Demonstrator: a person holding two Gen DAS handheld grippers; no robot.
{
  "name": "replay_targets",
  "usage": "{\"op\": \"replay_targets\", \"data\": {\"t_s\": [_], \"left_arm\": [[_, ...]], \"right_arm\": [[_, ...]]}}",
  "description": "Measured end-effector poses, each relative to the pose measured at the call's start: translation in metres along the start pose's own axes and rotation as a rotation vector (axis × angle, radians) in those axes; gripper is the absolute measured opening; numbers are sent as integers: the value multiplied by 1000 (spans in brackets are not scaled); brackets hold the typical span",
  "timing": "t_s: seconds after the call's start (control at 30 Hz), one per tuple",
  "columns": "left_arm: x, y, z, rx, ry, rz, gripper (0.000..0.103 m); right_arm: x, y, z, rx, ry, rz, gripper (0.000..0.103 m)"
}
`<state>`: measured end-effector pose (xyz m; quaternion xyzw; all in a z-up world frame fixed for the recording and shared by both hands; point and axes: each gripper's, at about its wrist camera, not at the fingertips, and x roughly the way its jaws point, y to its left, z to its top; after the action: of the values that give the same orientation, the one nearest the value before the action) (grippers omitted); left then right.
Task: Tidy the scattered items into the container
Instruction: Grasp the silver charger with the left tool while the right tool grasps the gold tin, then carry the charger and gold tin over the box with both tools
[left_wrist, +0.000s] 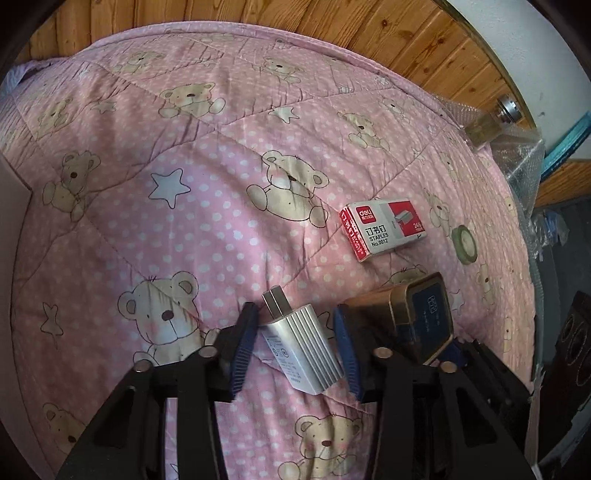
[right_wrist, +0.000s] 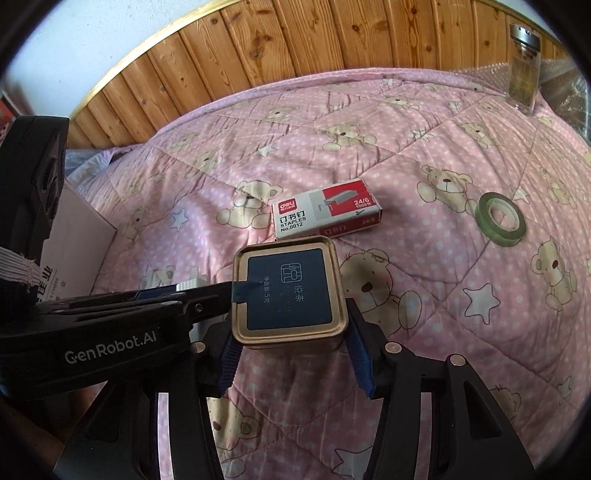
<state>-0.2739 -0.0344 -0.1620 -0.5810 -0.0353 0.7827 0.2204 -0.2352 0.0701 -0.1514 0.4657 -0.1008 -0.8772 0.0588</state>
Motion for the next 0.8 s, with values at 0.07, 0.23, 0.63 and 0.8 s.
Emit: {"op": "replay_targets", "data": {"t_s": [0.07, 0.23, 0.63, 0.8], "left_arm": [[0, 4, 0, 3, -5, 3, 23], [-8, 11, -4, -24, -1, -30, 23], [-60, 19, -54, -4, -25, -13, 23], [-85, 17, -82, 25, -53, 15, 23]], "right_arm": [[0, -1, 1, 8, 0, 6, 53], [-13, -1, -1, 39, 5, 5, 52], [-57, 6, -41, 124, -3, 33, 52], [-70, 21, -61, 120, 0, 46, 52]]}}
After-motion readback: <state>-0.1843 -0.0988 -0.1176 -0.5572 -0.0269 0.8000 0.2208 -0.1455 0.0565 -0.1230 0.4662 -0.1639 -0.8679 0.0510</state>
